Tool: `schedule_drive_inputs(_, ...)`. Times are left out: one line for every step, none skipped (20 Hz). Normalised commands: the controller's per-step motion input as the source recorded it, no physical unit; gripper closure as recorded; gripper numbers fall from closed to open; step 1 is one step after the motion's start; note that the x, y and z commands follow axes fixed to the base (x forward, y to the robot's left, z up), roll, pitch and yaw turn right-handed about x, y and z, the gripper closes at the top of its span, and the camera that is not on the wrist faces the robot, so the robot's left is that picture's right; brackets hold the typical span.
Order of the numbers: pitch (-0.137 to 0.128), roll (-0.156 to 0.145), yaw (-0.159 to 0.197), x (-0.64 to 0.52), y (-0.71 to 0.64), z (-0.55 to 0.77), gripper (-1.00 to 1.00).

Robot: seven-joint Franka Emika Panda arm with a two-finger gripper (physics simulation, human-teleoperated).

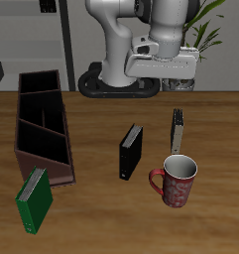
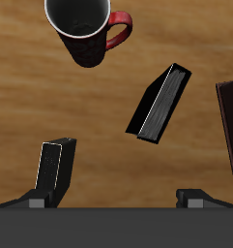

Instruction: Place the yellow book into the right desk caddy's back compartment

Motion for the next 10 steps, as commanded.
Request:
schedule_drive_inputs(-0.061, 0.096, 0.088, -0.22, 0.7, -0.3, -1.0)
schedule_drive_inputs(-0.082, -0.025, 0.017, -0.28, 0.42, -0.22, -1.0)
schedule_drive_inputs(0.035, 0.032, -0.092, -0.21, 0.43, -0.28, -1.0)
schedule_drive_inputs(0.022, 0.065, -0.005, -0.15, 0.31, -0.16, -1.0)
schedule_drive_inputs(-0.035, 0.026, -0.079, -0.25, 0.32, -0.14, -1.0)
schedule_drive_inputs(0.0, 0.0, 0.0, 0.03, -0.01, 0.01, -1.0)
schedule_drive_inputs(-0.028, 0.067, -0.001, -0.19, 0.29, -0.11, -1.0)
schedule_drive_inputs(-0.097, 0.059, 0.036, -0.16, 0.35, -0.13, -1.0)
schedule_drive_inputs(-0.136, -0.01, 0.011, -0.15, 0.2, -0.15, -1.0)
schedule_drive_inputs(0.016, -0.025, -0.009, -0.01, 0.08, -0.26, -1.0)
